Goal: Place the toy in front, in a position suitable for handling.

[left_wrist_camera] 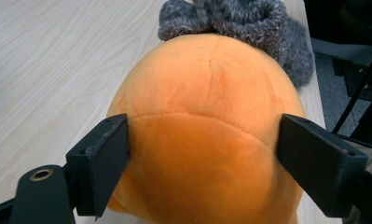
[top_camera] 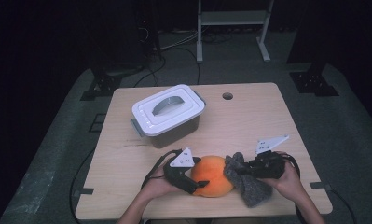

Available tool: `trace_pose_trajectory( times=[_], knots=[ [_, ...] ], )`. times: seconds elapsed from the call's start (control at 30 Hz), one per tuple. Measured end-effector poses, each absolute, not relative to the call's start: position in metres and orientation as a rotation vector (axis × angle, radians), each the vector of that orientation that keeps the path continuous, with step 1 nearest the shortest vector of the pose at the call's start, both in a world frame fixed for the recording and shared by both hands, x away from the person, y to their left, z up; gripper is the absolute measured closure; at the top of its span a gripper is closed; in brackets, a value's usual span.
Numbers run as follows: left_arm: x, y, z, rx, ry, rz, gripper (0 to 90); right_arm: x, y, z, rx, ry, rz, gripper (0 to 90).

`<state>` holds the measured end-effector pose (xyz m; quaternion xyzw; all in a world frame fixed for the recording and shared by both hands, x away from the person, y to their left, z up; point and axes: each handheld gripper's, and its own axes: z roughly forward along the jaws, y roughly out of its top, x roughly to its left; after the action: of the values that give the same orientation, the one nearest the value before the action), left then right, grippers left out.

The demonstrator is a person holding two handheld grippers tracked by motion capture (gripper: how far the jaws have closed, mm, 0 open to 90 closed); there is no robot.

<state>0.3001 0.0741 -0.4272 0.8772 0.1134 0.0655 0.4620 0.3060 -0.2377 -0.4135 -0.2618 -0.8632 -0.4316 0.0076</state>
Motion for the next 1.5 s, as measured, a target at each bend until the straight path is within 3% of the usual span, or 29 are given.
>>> trace_pose_trajectory(
  times=[0.17,0.27,0.47,0.5,0.7,0.87,0.93,1.07,1.13,1.2,1.3,1.5],
  knots=[
    [0.296,0.068,-0.425,2.155,0.252,0.193,17.0,0.3,-0.217,-0.396,-0.728,-2.69,-1.465,76.6],
    [0.297,0.071,-0.427,2.166,0.248,0.181,12.3,0.297,-0.207,-0.398,-0.692,-2.742,-1.42,76.7],
    [0.303,0.075,-0.433,2.173,0.28,0.1,5.4,0.299,-0.218,-0.407,-0.708,-2.716,-1.389,76.7],
    [0.303,0.076,-0.433,2.172,0.284,0.091,6.0,0.3,-0.22,-0.407,-0.714,-2.726,-1.369,76.7],
    [0.298,0.075,-0.422,2.126,0.277,0.173,31.1,0.296,-0.218,-0.394,-0.716,-2.733,-1.436,77.3],
    [0.294,0.069,-0.416,2.116,0.25,0.221,34.4,0.29,-0.198,-0.385,-0.646,-2.81,-1.437,77.2],
    [0.295,0.071,-0.418,2.118,0.255,0.199,29.4,0.292,-0.198,-0.39,-0.649,-2.803,-1.413,77.2],
    [0.299,0.072,-0.423,2.137,0.283,0.164,9.4,0.296,-0.208,-0.396,-0.683,-2.77,-1.415,77.2],
    [0.301,0.07,-0.427,2.148,0.289,0.131,8.6,0.298,-0.214,-0.396,-0.71,-2.767,-1.42,77.3],
    [0.3,0.068,-0.43,2.14,0.287,0.142,14.2,0.3,-0.218,-0.397,-0.728,-2.764,-1.413,77.3],
    [0.295,0.067,-0.424,2.107,0.261,0.197,30.7,0.3,-0.221,-0.395,-0.746,-2.775,-1.392,77.4],
    [0.29,0.058,-0.418,2.073,0.265,0.216,33.9,0.287,-0.213,-0.369,-0.656,-2.787,-1.489,77.9]
  ],
)
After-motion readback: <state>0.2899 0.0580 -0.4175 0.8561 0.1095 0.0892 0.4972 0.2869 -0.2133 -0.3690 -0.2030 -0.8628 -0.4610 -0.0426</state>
